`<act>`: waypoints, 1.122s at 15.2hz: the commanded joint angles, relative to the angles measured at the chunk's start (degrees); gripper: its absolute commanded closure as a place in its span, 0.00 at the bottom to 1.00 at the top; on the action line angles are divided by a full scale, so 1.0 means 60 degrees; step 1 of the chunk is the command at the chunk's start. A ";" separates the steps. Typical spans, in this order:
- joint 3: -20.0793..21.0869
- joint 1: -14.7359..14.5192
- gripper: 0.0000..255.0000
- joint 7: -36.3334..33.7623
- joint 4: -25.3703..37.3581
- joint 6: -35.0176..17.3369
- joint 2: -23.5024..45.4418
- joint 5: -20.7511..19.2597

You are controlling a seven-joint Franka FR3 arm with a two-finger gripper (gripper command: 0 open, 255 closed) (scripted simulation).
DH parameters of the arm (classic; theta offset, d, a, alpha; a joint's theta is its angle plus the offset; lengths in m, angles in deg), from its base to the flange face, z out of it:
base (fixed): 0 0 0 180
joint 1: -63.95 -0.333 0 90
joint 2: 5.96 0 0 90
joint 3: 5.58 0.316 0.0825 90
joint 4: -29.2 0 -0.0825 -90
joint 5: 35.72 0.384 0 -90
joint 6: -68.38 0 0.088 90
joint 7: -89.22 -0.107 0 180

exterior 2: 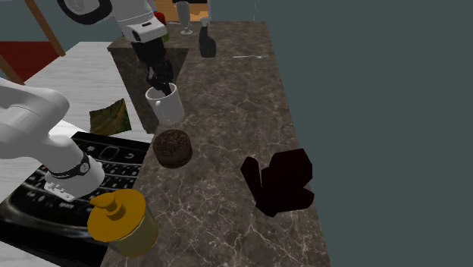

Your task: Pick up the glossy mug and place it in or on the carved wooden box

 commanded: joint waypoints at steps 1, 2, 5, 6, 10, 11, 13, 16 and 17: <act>-0.0179 -0.0127 1.00 0.0163 -0.0585 0.0223 -0.0816 0.0109; -0.0167 -0.0136 1.00 0.0152 -0.0711 0.0095 -0.0813 0.0115; -0.0121 -0.0154 1.00 0.0121 -0.1080 -0.0293 -0.0793 0.0139; -0.0105 -0.0159 1.00 0.0111 -0.1200 -0.0424 -0.0781 0.0147; -0.0036 -0.0176 1.00 0.0065 -0.1664 -0.0959 -0.0708 0.0177; -0.0017 -0.0179 1.00 0.0053 -0.1776 -0.1095 -0.0683 0.0184; 0.0022 -0.0184 1.00 0.0027 -0.1995 -0.1371 -0.0625 0.0196; 0.0083 -0.0188 1.00 -0.0014 -0.2311 -0.1794 -0.0516 0.0213; 0.0105 -0.0188 1.00 -0.0029 -0.2413 -0.1937 -0.0474 0.0218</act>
